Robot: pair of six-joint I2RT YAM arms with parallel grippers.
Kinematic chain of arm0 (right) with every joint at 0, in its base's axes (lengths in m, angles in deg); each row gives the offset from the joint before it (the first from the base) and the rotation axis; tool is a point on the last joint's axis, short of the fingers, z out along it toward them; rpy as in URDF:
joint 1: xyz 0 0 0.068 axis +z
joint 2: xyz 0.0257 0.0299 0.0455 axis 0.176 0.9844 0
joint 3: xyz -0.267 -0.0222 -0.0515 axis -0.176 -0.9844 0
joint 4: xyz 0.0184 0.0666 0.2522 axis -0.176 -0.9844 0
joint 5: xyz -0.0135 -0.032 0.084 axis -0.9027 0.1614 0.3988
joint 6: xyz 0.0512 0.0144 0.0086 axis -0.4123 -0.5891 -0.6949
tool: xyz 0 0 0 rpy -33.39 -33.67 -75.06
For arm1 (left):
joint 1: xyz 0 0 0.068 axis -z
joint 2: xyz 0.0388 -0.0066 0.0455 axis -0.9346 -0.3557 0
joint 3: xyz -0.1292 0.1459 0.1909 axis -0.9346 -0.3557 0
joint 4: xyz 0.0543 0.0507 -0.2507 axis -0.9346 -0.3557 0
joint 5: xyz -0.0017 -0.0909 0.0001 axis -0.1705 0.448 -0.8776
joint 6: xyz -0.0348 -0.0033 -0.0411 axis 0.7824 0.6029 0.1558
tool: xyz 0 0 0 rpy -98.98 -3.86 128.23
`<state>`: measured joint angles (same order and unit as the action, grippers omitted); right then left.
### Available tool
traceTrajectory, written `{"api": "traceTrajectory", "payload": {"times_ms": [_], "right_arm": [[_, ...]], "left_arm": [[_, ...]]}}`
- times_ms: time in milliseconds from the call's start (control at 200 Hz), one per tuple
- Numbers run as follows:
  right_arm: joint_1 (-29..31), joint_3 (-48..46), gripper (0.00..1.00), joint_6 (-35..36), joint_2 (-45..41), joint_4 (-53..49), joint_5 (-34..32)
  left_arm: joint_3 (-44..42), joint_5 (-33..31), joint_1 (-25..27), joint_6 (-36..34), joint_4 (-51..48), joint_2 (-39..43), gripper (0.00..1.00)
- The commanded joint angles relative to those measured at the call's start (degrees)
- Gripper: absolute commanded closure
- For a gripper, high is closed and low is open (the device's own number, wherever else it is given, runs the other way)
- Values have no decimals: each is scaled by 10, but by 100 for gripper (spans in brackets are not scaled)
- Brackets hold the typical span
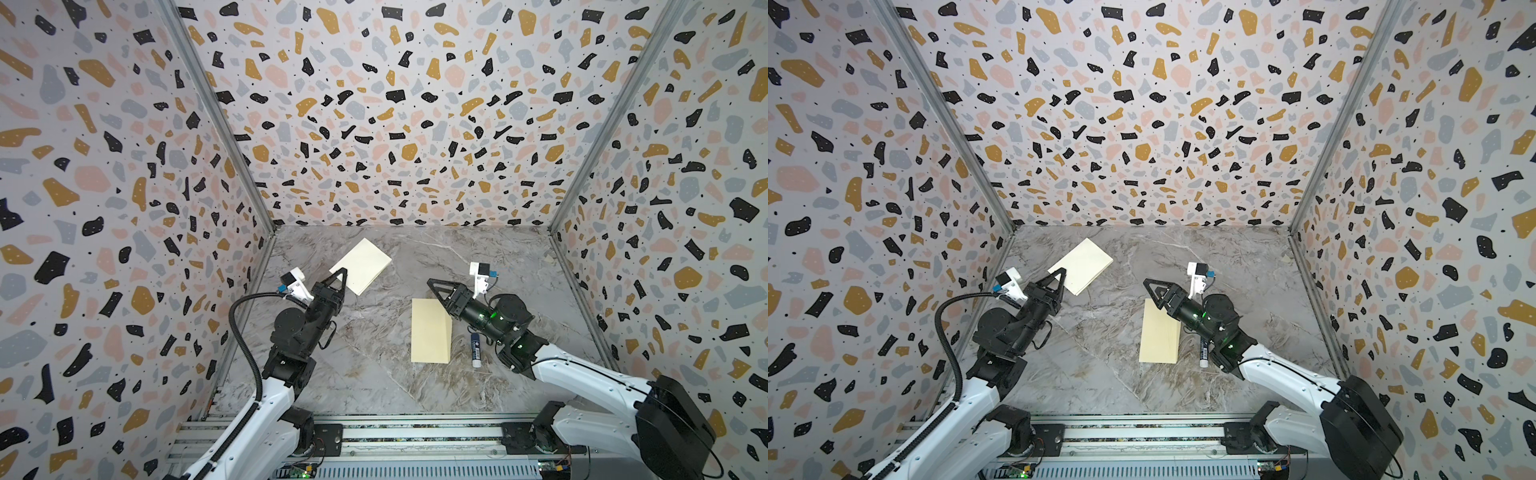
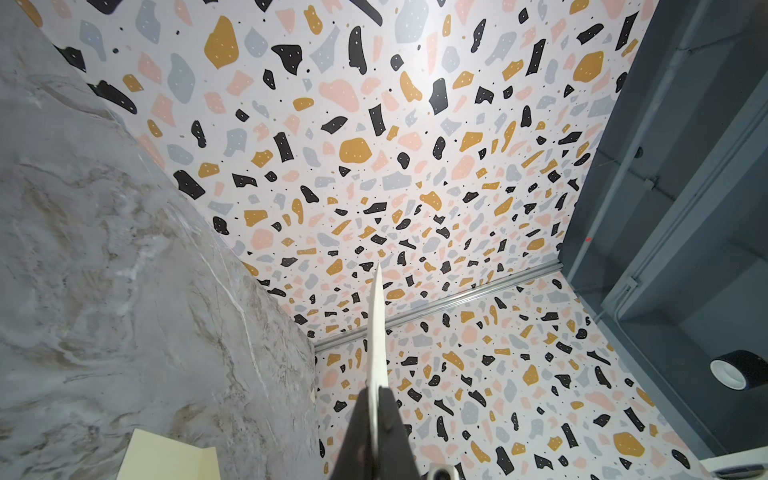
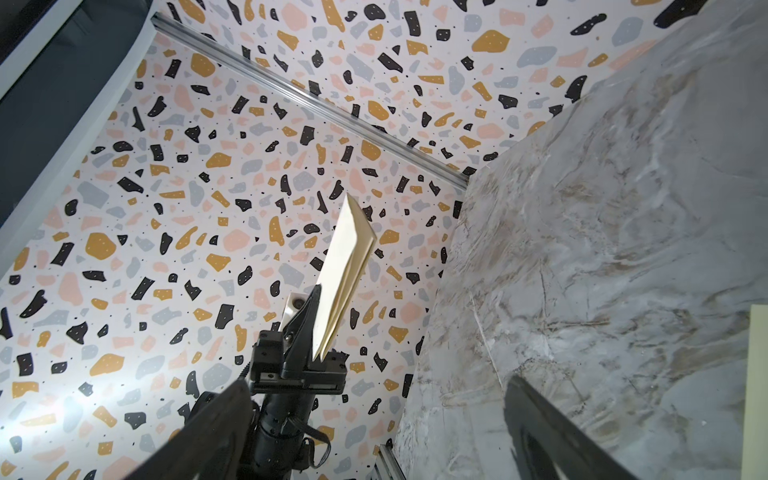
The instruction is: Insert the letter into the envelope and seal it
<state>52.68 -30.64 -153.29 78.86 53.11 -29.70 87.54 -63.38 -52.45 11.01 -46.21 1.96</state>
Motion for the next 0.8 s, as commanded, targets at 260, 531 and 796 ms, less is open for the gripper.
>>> {"api": "traceTrajectory", "payload": {"times_ms": [260,531,796], "right_arm": [[24,88,5,-56,97,108,-4],[25,135,8,-74,163,128,13],[25,177,25,-101,229,158,39]], "left_arm": [[-15,29,12,28,70,-15,100],[-18,41,14,31,84,-25,100],[-18,52,15,31,92,-32,100]]}}
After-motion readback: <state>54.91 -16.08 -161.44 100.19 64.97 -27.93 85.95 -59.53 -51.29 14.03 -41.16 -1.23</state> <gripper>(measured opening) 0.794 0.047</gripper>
